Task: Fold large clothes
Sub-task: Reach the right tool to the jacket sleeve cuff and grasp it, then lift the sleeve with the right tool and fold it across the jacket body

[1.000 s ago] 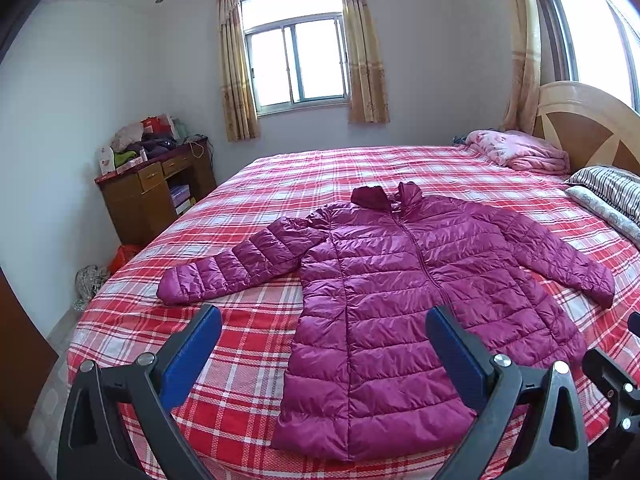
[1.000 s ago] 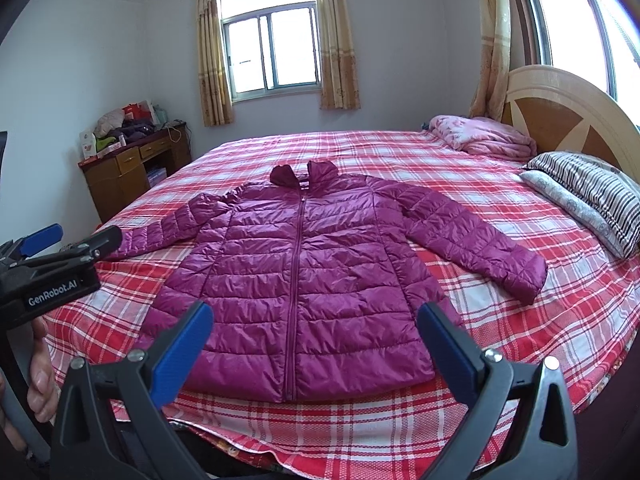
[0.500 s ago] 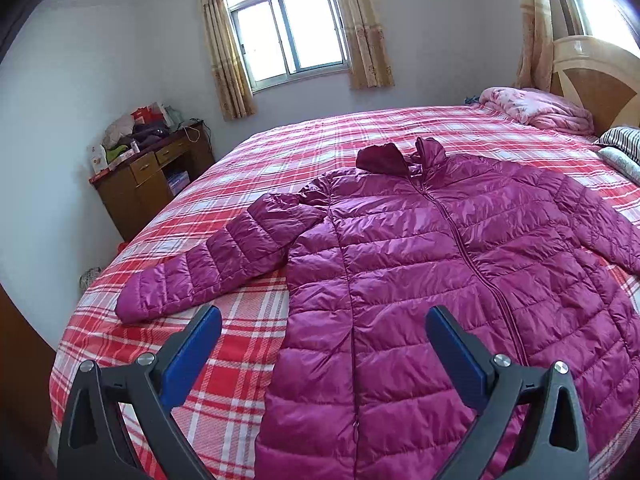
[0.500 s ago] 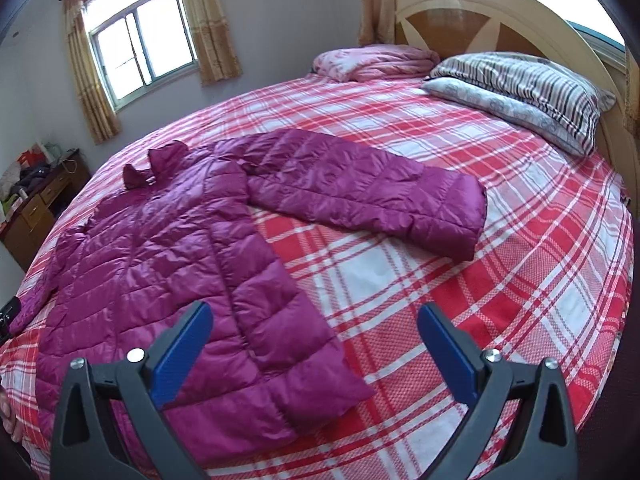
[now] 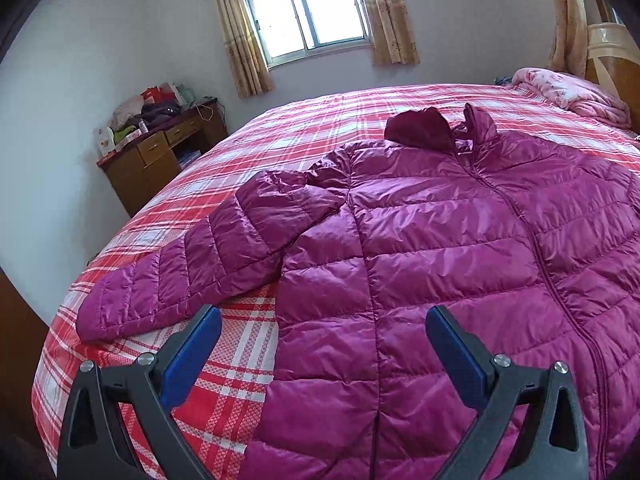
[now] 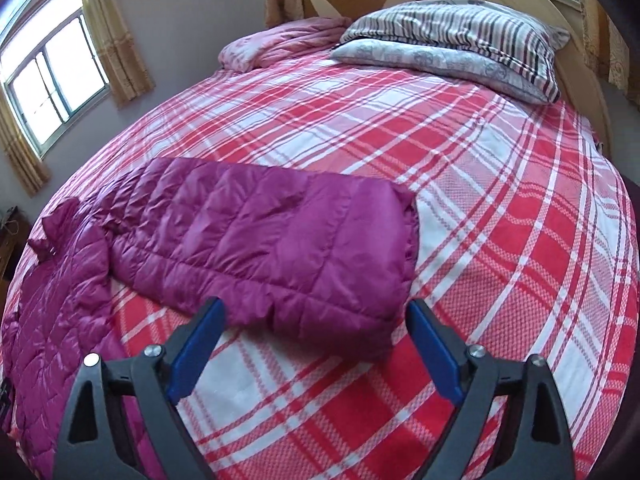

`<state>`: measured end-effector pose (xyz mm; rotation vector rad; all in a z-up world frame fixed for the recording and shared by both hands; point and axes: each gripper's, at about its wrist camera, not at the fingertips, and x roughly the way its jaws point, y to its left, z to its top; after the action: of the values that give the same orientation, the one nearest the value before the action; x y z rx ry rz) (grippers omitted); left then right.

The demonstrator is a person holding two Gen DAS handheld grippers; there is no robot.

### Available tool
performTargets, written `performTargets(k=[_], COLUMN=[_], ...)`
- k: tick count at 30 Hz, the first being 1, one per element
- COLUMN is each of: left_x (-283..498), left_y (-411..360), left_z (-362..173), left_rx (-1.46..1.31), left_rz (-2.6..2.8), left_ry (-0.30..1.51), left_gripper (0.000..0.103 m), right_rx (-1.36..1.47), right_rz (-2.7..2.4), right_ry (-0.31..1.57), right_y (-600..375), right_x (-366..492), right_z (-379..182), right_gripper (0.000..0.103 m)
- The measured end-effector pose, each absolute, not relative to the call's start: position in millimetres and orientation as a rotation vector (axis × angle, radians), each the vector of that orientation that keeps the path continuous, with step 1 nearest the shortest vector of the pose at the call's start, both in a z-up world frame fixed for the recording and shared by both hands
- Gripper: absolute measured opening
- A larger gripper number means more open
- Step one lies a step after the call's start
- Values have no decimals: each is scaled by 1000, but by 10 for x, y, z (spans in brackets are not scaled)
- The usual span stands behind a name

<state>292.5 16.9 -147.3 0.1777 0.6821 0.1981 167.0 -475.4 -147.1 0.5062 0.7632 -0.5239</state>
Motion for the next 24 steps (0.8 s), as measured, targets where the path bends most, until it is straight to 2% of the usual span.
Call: performTargets(k=[8,10,15,24], left_x=[3051,3055,3099,3182], left_y=[322,357,456,646], left_z=[-1625,-1605,-1557,-1592], left_rx=[143,138,137,97], left_rz=[213,212,235,228], left_ry=[735,734,708,734], left_gripper=[102,102,102,102], right_rx=[547,529,480,417], right_rz=[-529,-520,-534,-581], right_ry=[797,794,768,712], right_y=[-4916,-4919,-4981,-5073], right_x=[1806,1838,1873,1757], right_z=[-1597,-1586,-1470,-1181], right_gripper=[70,48,18,13])
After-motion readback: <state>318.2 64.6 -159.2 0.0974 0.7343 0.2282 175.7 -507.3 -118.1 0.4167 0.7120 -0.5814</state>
